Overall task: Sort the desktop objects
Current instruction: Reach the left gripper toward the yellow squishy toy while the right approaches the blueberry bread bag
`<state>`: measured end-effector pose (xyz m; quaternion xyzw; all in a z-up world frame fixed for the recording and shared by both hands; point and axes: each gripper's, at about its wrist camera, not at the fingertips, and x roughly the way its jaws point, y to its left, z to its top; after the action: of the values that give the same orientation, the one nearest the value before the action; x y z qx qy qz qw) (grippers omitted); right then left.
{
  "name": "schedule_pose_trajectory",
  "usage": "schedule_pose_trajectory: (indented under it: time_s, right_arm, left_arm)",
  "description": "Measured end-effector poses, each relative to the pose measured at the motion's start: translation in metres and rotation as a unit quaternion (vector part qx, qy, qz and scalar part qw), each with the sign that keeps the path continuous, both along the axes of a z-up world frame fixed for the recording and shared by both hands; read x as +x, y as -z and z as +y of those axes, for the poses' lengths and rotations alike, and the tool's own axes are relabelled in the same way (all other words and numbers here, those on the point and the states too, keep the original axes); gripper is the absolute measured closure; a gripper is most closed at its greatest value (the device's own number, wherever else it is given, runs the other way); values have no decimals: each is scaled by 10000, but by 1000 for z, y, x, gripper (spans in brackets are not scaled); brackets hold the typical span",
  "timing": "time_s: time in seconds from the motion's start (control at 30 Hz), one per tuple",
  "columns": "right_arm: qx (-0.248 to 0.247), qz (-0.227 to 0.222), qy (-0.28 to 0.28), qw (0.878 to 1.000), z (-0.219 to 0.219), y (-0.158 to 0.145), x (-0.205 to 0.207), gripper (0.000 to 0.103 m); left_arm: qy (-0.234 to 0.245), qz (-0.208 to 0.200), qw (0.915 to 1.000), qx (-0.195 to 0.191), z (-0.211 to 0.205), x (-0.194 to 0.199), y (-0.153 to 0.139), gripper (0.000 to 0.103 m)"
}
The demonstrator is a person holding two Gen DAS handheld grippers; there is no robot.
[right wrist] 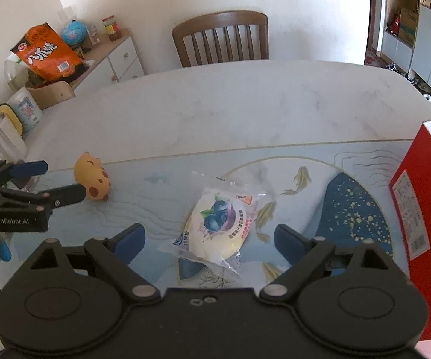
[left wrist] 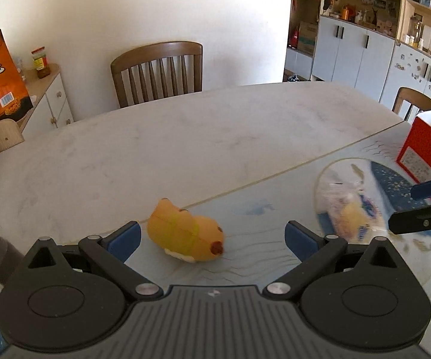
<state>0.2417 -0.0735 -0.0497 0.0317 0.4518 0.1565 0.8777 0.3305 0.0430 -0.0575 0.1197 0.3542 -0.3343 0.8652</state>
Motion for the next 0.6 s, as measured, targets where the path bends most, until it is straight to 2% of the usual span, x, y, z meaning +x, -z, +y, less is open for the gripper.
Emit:
schedule_pose_trajectory:
  time_s: [0.6]
  right_arm:
    - [-241,300,200,9991,15,34,30,9]
  left_arm:
    - [435,-140,9988,154,-6,30,44,0]
